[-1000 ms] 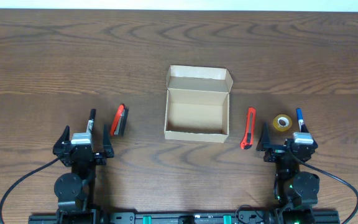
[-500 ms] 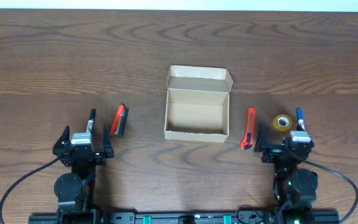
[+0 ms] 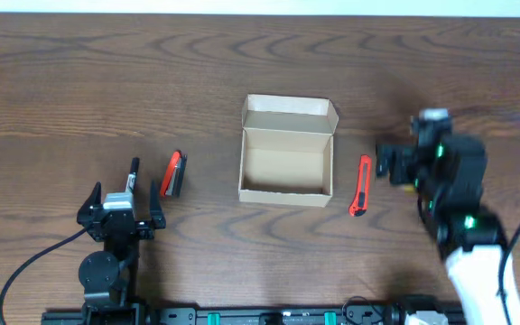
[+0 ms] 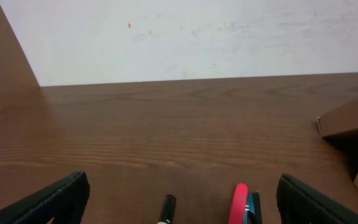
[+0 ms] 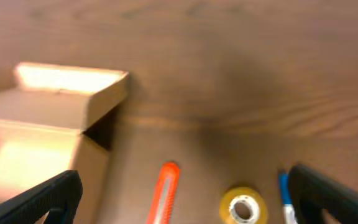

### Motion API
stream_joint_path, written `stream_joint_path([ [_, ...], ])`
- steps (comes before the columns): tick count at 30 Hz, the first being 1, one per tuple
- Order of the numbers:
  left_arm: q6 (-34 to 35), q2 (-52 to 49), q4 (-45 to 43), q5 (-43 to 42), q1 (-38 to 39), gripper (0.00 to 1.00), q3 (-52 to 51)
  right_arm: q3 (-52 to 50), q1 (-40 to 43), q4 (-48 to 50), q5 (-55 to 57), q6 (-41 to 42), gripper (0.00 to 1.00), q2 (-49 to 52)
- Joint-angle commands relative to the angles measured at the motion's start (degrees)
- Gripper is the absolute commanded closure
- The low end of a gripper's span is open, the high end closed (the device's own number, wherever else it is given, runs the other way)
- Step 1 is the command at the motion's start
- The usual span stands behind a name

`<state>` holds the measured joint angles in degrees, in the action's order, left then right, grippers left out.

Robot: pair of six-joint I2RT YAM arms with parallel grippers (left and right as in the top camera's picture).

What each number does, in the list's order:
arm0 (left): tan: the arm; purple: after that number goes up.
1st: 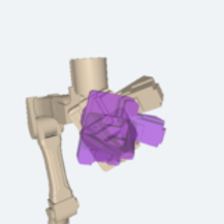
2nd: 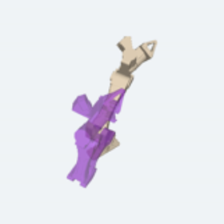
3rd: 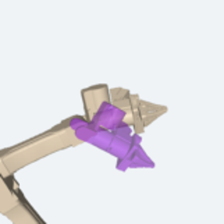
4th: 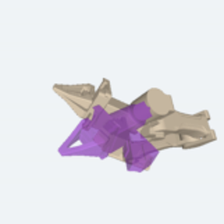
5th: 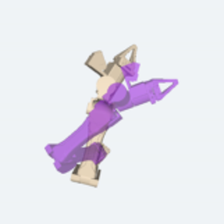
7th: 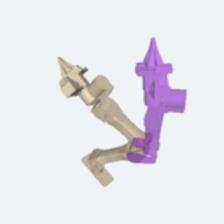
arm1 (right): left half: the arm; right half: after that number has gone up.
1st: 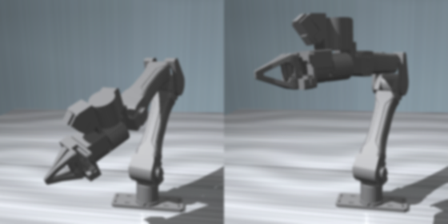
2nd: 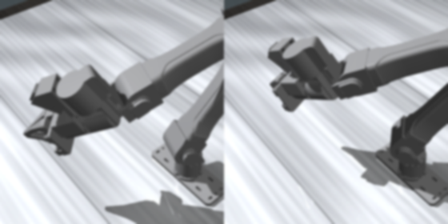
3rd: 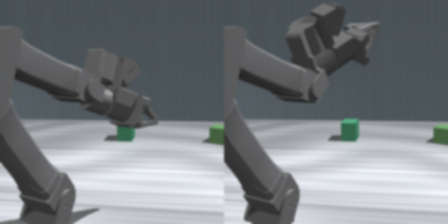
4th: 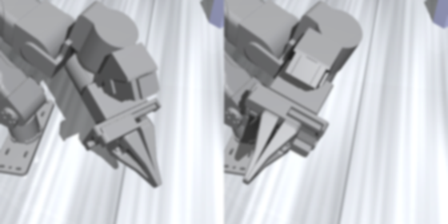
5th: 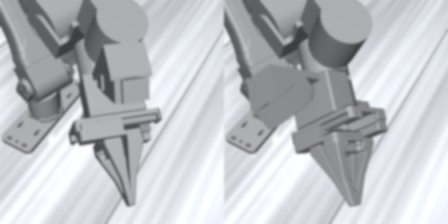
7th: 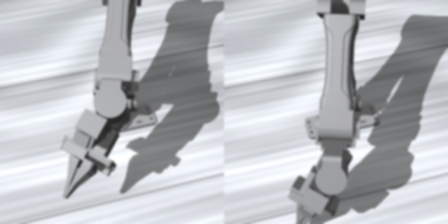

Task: Pack container
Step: 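Move the right gripper down over the orange box cutter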

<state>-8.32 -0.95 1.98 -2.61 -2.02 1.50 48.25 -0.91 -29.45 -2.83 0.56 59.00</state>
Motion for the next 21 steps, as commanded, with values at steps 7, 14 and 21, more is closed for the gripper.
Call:
stream_joint_path([
  [7,0.61,0.31,2.12,-1.4,0.22,0.05,-1.18,25.03,0.55,-21.14,-8.09,5.42,0.01,17.86],
  [14,0.61,0.31,2.12,-1.4,0.22,0.05,-1.18,20.02,-0.7,-24.55,1.42,13.03,0.01,21.53],
  [21,0.61,0.31,2.12,-1.4,0.22,0.05,-1.18,7.41,-0.9,-19.06,1.53,21.86,0.01,21.53],
])
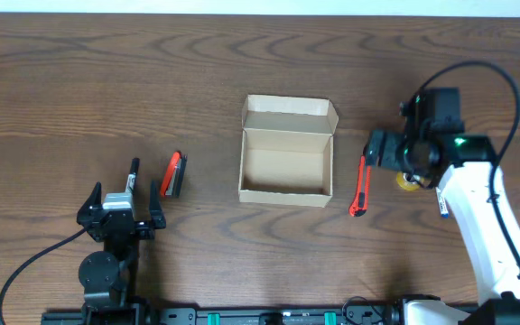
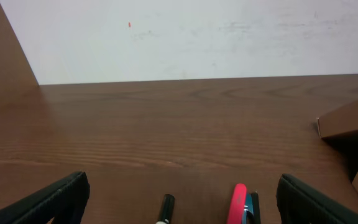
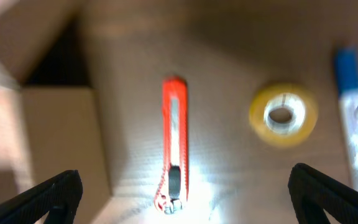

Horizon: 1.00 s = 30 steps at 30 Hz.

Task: Pack container
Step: 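Move the right gripper down over the orange box cutter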

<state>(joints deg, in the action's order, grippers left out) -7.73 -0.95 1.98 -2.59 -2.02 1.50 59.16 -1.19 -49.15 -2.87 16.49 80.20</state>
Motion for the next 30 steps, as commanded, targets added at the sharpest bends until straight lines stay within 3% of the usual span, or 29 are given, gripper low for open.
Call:
stream_joint_path([
  [1,0.02,0.31,2.12,-1.42,0.22,0.05,-1.18,-4.98,-0.87,1.07,1.92,7.02,0.02,0.33],
  [6,0.02,0.31,2.12,-1.42,0.22,0.05,-1.18,-8.9,-3.5,1.07,5.25,11.15,0.01,0.33],
  [13,0.02,0.31,2.12,-1.42,0.22,0.05,-1.18,-9.6,-8.31,2.75,5.2,9.49,0.01,0.46],
  [30,0.02,0.31,2.12,-1.42,0.22,0.05,-1.18,-10.32,-8.87,7.54,5.27,7.85,0.01,8.31],
])
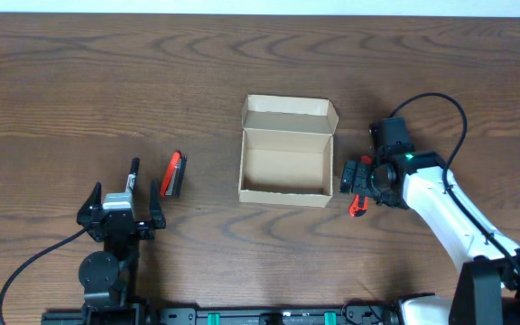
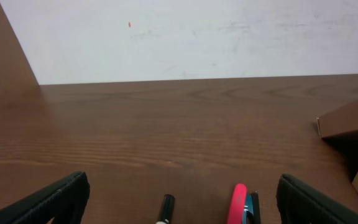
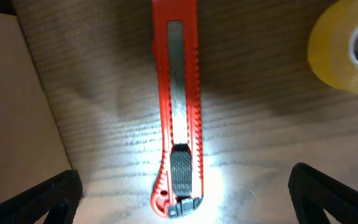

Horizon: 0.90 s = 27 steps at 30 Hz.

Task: Pack container
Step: 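Move the right gripper down over the orange box cutter, then close the right gripper on the orange box cutter and lift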

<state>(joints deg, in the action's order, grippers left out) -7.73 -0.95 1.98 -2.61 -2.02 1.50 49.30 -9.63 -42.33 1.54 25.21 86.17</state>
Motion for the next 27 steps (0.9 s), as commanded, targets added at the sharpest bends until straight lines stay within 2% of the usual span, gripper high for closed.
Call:
stream_joint_path([
  [1,0.02,0.31,2.12,-1.4,0.22,0.05,-1.18,-0.46,-0.44,1.03,0.85,-0.87,0.01,3.06],
  [9,0.02,0.31,2.12,-1.4,0.22,0.05,-1.18,-0.46,-0.42,2.14,0.37,-0.04,0.01,6.8],
  [27,0.02,0.31,2.12,-1.4,0.22,0.05,-1.18,-0.9,-0.42,2.97,0.37,2.64,0.01,6.86],
])
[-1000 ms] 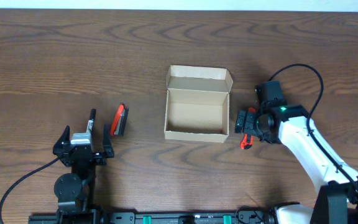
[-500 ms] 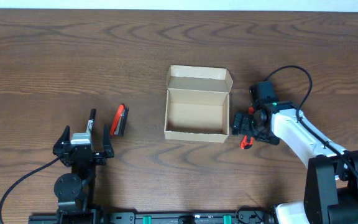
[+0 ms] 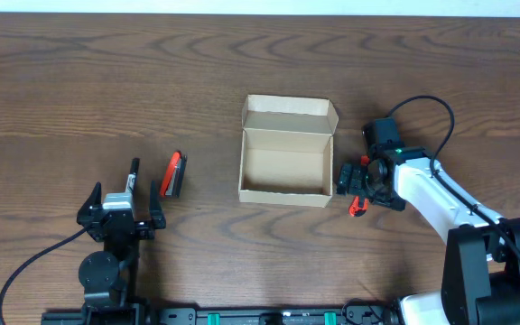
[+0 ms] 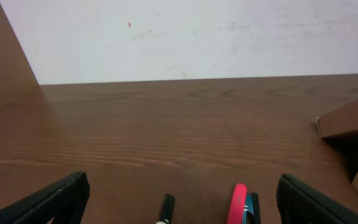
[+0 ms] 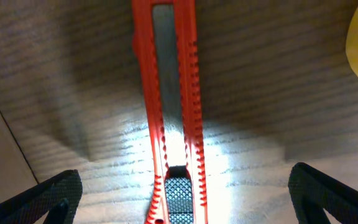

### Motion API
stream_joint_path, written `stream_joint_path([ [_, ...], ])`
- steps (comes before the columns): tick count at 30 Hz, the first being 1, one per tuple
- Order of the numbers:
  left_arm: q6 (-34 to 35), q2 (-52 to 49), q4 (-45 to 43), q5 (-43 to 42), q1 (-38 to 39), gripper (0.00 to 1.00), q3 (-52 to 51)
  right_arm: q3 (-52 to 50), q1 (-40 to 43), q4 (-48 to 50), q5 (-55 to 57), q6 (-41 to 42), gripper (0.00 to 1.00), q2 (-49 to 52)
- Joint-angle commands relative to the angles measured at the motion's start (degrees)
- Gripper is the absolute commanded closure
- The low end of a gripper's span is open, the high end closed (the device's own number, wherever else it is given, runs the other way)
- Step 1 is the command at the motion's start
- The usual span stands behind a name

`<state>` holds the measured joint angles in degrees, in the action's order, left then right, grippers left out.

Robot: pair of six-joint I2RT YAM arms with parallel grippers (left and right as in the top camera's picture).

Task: Pack container
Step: 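Close the right gripper on the orange box cutter and lift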

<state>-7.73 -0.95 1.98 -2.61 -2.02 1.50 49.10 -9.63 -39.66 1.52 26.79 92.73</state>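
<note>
An open cardboard box (image 3: 287, 164) stands mid-table. Just right of it lies a red utility knife (image 5: 173, 93), lengthwise toward the camera, its black slider between the fingers. My right gripper (image 5: 182, 199) is open and hangs low over the knife, one finger on each side, not touching it. From overhead the right gripper (image 3: 361, 179) covers most of the knife; only the red end (image 3: 357, 210) shows. My left gripper (image 3: 123, 200) rests open at the front left, holding nothing.
A black marker (image 3: 134, 171) and a red-and-black tool (image 3: 176, 173) lie ahead of the left gripper. The edge of a yellow tape roll shows right of the knife. The box wall is close on the left.
My right gripper has come lower and closer over the red knife, which now fills more of the wrist view. The left arm and the objects have not moved.
My right arm was raised at the table's right side, looking toward the box, knife and tape. Then it was over the knife and tape, then directly above the knife, and now sits low with open fingers on either side of it.
</note>
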Motion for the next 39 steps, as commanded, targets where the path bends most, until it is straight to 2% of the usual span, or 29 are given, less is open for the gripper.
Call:
stream_joint_path([
  [1,0.02,0.31,2.12,-1.4,0.22,0.05,-1.18,-1.01,-0.42,0.59,0.39,1.07,0.01,0.31],
  [19,0.02,0.31,2.12,-1.4,0.22,0.05,-1.18,-4.33,1.44,3.32,0.42,2.12,0.01,0.31],
  [21,0.02,0.31,2.12,-1.4,0.22,0.04,-1.16,-4.33,1.44,3.5,0.42,2.1,0.11,0.31],
  [23,0.02,0.31,2.12,-1.4,0.22,0.05,-1.18,-4.35,1.44,3.5,0.44,2.08,0.27,0.31],
  [25,0.02,0.31,2.12,-1.4,0.22,0.05,-1.16,-4.33,1.44,3.54,0.42,1.88,0.49,0.31],
  [28,0.02,0.31,2.12,-1.4,0.22,0.05,-1.18,-4.33,1.44,3.52,0.42,1.88,0.73,0.31],
  [32,0.02,0.31,2.12,-1.4,0.22,0.05,-1.18,-4.35,1.44,3.52,0.42,1.88,0.94,0.31],
  [33,0.02,0.31,2.12,-1.4,0.22,0.05,-1.18,-4.35,1.44,3.52,0.42,1.88,0.99,0.31],
  [39,0.02,0.31,2.12,-1.4,0.22,0.05,-1.18,-4.35,1.44,3.98,0.42,1.88,0.99,0.31],
])
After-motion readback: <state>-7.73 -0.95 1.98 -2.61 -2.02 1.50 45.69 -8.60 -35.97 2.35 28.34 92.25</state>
